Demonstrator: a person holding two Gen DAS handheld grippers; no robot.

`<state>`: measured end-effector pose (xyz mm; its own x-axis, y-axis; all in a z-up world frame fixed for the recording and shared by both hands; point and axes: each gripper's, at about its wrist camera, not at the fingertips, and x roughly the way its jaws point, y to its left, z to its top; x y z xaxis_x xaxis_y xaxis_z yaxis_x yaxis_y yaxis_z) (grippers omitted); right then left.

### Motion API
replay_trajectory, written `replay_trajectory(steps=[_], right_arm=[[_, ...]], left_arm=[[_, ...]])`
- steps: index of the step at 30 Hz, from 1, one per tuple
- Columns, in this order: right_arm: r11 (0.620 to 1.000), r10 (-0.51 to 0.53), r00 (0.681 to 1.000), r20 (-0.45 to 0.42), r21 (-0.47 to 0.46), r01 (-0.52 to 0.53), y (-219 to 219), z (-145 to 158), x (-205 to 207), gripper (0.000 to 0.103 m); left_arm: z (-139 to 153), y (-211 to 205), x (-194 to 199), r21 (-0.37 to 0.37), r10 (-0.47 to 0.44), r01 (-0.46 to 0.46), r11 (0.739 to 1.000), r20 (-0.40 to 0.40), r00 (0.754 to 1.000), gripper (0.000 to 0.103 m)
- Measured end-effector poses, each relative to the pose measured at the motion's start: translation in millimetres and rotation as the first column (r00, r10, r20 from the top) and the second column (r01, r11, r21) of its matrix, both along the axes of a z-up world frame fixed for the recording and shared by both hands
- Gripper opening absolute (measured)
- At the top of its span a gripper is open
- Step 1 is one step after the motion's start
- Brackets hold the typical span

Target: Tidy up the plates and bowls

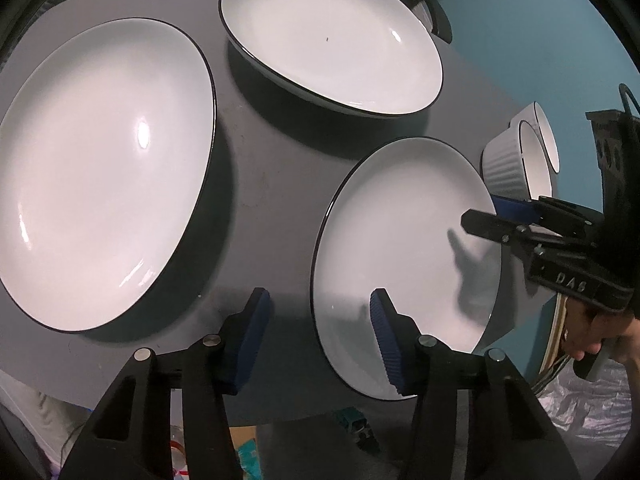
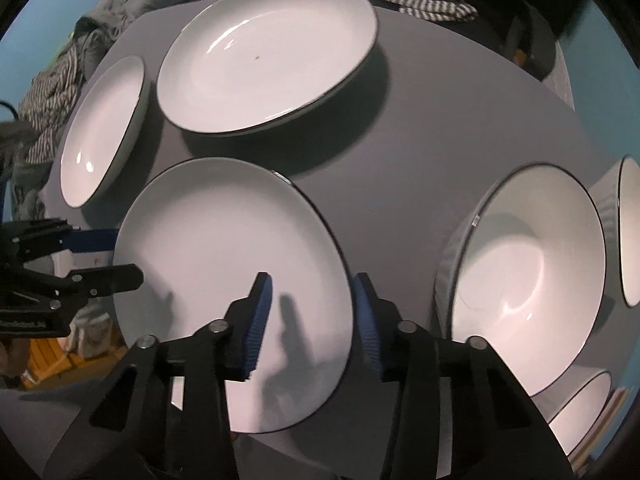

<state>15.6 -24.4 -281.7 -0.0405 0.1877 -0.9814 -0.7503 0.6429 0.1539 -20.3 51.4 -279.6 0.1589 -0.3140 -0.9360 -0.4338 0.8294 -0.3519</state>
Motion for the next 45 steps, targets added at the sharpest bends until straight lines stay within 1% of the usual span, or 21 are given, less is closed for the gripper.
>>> replay_trajectory(steps=[4, 10, 15, 24, 25, 28, 29, 30, 32, 34, 38, 41, 45], right_arm=[[0.998, -0.059, 0.998, -0.012, 0.037, 0.06, -6, 2, 3, 0.039], [0.992, -0.104, 0.994, 0.015, 0.078, 0.103, -11, 13, -4, 0.04], [0.982, -0.142, 0.99, -0.004, 0.129, 0.141, -22, 18, -9, 0.04], [0.984, -0.165, 0.986, 0.0, 0.074, 0.164, -17, 7, -15, 0.04], [0.984, -0.163, 0.987, 0.003, 0.069, 0.162, -15, 5, -15, 0.04], [0.985, -0.167, 0.986, -0.001, 0.051, 0.167, -11, -1, -13, 0.038], [0.984, -0.169, 0.986, -0.007, 0.046, 0.169, -11, -3, -13, 0.036], [0.984, -0.175, 0.985, -0.011, 0.034, 0.175, -10, -5, -12, 0.031], [0.983, -0.181, 0.983, -0.01, 0.015, 0.181, -9, -10, -12, 0.027], [0.982, -0.191, 0.982, -0.01, 0.006, 0.191, -7, -12, -12, 0.021], [0.977, -0.21, 0.976, -0.053, 0.012, 0.211, -12, -17, -10, 0.02], [0.977, -0.211, 0.976, -0.06, 0.017, 0.212, -15, -17, -7, 0.02], [0.979, -0.201, 0.975, -0.092, 0.022, 0.204, -13, -21, -5, 0.02]], left_arm=[[0, 1, 1, -0.01, -0.013, 0.014, 1.0, 0.006, 1.0, 0.053], [0, -7, -5, -0.022, -0.029, 0.029, 0.999, 0.012, 1.0, 0.053], [-1, -7, -6, -0.033, -0.04, 0.041, 0.999, 0.02, 0.999, 0.053], [-3, -7, -4, -0.044, -0.054, 0.055, 0.998, 0.02, 0.998, 0.052], [-3, -8, -4, -0.049, -0.053, 0.054, 0.997, 0.022, 0.998, 0.051], [-5, -8, -4, -0.062, -0.055, 0.056, 0.997, 0.017, 0.998, 0.041], [-6, -9, -4, -0.065, -0.056, 0.057, 0.996, 0.012, 0.998, 0.038], [-7, -9, -4, -0.069, -0.056, 0.057, 0.996, 0.008, 0.998, 0.037], [-9, -10, -4, -0.079, -0.057, 0.057, 0.995, 0.003, 0.998, 0.03], [-10, -11, -5, -0.094, -0.06, 0.06, 0.994, 0.0, 0.998, 0.028], [-14, -13, -4, -0.111, -0.073, 0.072, 0.991, -0.009, 0.997, 0.021], [-16, -14, -3, -0.114, -0.075, 0.072, 0.991, -0.017, 0.997, 0.019], [-19, -12, 0, -0.119, -0.057, 0.054, 0.991, -0.029, 0.998, 0.018]])
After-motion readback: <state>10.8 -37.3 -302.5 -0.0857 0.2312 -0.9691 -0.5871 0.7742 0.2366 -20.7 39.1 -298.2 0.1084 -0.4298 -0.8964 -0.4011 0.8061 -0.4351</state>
